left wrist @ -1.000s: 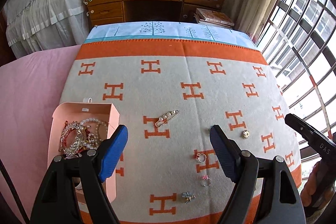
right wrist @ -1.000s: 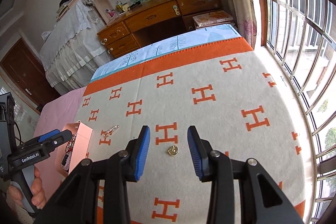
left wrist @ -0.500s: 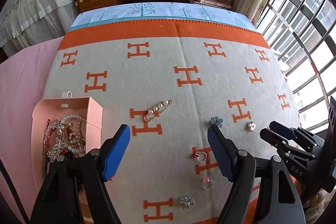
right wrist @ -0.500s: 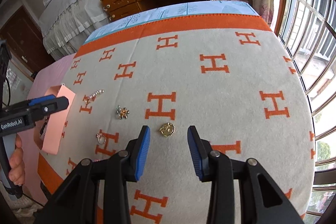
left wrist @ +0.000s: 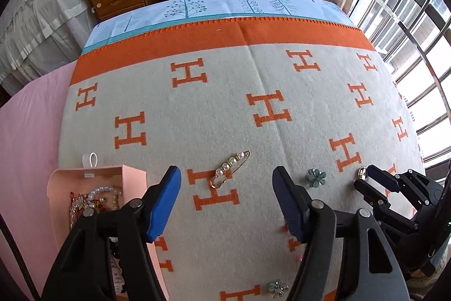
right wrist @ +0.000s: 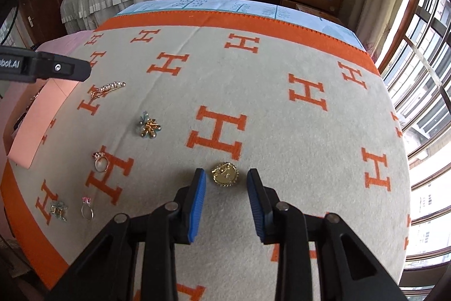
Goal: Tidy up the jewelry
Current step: 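Lower the right tool onto the gold round pendant and close it, then grasp the pearl brooch pin with the left tool while the right tool lifts the pendant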
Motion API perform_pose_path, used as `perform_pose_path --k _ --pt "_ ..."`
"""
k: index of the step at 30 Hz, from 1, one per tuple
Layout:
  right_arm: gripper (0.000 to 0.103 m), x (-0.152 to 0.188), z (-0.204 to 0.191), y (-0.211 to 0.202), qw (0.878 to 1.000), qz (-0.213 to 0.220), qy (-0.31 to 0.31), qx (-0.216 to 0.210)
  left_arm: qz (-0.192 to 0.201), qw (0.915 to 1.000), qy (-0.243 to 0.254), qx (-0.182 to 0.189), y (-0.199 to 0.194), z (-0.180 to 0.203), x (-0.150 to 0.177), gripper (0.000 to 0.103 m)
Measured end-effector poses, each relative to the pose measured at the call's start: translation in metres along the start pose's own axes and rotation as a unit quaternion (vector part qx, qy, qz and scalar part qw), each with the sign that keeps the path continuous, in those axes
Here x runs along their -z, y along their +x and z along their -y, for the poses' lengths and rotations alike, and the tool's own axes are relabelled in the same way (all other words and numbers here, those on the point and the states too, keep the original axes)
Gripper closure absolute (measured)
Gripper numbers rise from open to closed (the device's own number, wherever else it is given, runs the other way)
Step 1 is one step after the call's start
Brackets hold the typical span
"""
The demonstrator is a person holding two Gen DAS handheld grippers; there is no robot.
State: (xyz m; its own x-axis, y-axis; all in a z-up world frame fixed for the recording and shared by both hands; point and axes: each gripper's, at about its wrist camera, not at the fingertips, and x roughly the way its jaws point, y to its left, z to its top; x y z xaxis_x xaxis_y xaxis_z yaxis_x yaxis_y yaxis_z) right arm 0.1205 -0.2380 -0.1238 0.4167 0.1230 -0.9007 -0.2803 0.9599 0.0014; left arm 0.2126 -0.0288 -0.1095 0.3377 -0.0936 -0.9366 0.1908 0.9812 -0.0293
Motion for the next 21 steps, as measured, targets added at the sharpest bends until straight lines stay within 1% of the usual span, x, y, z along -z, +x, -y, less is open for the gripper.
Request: perform_pose_path --k 1,3,6,7,8,9,11,14,17,19,20,21 --pt "0.084 0.0 0.0 0.0 1.0 0.002 0.002 -0.002 -0.003 0.9999 0.009 0.001 0.002 0.001 -0.002 0.039" --pt "0.084 0.0 0.003 -0.001 1.0 0.004 0.009 -0.005 -0.014 0.9993 0.034 0.009 0.008 0.005 -0.005 0.039" --pt "0.084 0.001 0.008 -0.001 1.0 0.006 0.022 -0.016 -0.022 0.9957 0.09 -0.003 0.018 0.014 -0.004 0.04" --pt "0.084 0.001 0.009 -0.001 0.999 0.006 0.025 -0.019 -0.023 0.9938 0.108 -0.008 0.021 0.017 -0.002 0.042" --pt "0.084 0.001 0.009 -0.002 0.999 0.007 0.027 -0.021 -0.028 0.9922 0.121 -0.01 0.025 0.019 0.0 0.048" --pt "0.084 0.002 0.01 -0.002 0.999 0.008 0.028 -0.023 -0.034 0.991 0.129 -0.009 0.029 0.02 0.001 0.056" --pt "0.084 0.003 0.009 -0.002 0.999 0.01 0.026 -0.021 -0.047 0.9901 0.132 0.005 0.035 0.018 0.001 0.062" --pt "0.084 0.005 0.007 -0.003 1.0 0.015 0.021 -0.017 -0.05 0.9907 0.122 0.032 0.038 0.01 -0.002 0.062" --pt "0.084 0.005 0.007 -0.003 1.0 0.016 0.02 -0.017 -0.053 0.9912 0.112 0.047 0.041 0.002 -0.007 0.063" --pt "0.084 0.005 0.007 -0.003 0.999 0.016 0.021 -0.019 -0.062 0.9908 0.107 0.056 0.047 -0.002 -0.01 0.063" --pt "0.084 0.006 0.007 -0.003 0.999 0.016 0.023 -0.021 -0.069 0.9904 0.105 0.057 0.05 -0.003 -0.012 0.066" --pt "0.084 0.005 0.008 -0.003 0.999 0.016 0.025 -0.024 -0.077 0.9899 0.104 0.058 0.054 -0.004 -0.013 0.072"
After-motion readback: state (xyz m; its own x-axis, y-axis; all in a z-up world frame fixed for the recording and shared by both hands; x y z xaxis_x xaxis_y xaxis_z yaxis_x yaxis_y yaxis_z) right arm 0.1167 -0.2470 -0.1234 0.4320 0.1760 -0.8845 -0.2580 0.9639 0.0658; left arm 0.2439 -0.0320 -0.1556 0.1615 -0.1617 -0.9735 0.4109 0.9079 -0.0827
